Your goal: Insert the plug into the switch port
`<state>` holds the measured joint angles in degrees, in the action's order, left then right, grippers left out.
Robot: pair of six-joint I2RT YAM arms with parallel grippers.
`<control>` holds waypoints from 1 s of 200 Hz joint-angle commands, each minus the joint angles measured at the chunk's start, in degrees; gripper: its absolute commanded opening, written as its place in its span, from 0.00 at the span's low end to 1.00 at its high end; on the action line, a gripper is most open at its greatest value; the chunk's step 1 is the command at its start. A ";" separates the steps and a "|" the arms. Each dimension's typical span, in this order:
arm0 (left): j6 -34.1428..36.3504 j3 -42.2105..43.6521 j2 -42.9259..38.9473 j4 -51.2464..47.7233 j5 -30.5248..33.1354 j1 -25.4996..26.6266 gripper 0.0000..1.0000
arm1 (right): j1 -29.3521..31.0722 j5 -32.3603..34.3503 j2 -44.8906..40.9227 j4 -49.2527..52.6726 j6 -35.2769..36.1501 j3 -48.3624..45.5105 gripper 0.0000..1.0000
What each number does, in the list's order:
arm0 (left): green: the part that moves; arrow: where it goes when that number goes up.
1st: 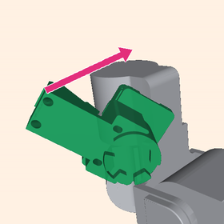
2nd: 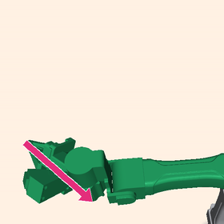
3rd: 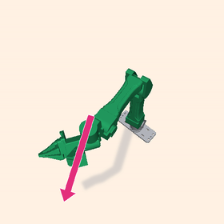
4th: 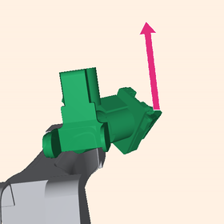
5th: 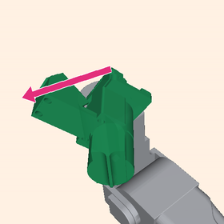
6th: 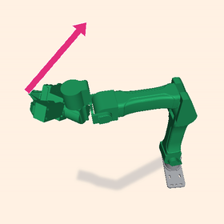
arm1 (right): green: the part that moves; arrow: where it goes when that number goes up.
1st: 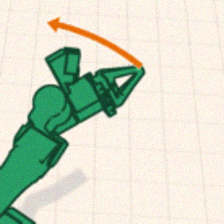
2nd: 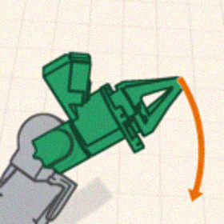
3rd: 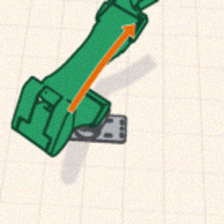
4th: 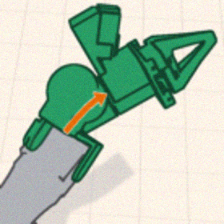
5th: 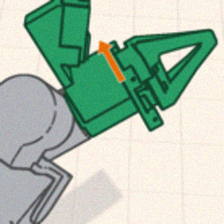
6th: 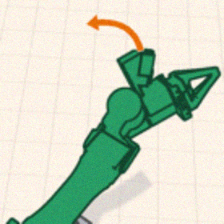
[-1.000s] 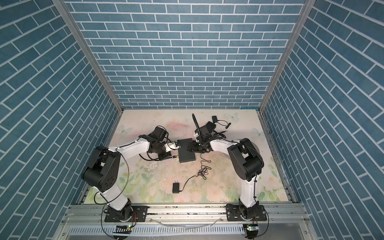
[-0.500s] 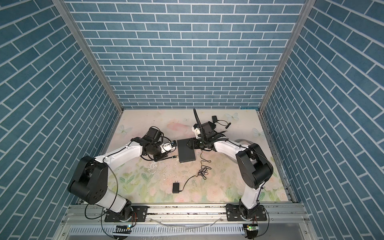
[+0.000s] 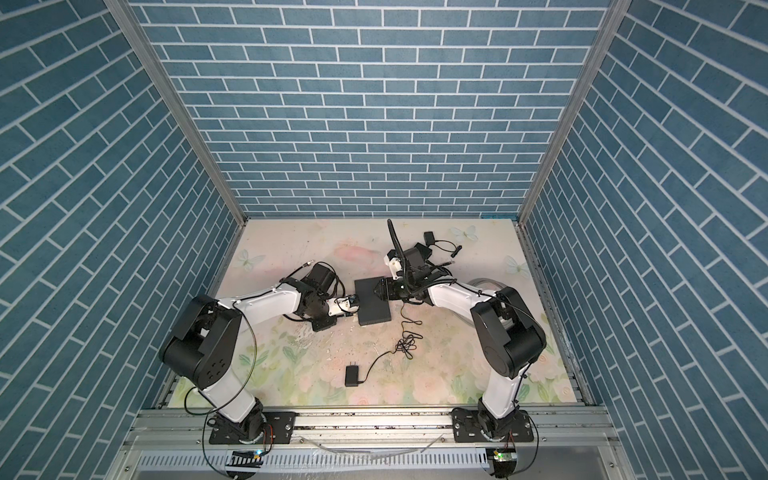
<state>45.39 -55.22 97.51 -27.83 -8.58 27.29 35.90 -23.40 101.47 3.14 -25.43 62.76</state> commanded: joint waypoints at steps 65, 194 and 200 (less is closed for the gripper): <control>2.83 -3.26 -1.39 -6.85 -5.21 -1.01 0.00 | -0.22 -3.30 -3.94 -0.23 3.71 -2.50 0.57; 6.92 -9.38 -8.55 -17.30 -26.48 -9.25 0.00 | 3.32 -21.03 -4.96 -23.48 3.36 -9.63 0.59; 6.91 -9.38 -8.65 -17.21 -26.62 -9.42 0.00 | 3.45 -21.33 -4.41 -23.45 3.54 -9.16 0.59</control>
<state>51.44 -65.19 89.54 -43.33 -32.34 18.63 38.89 -43.31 94.89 -17.08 -23.64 52.69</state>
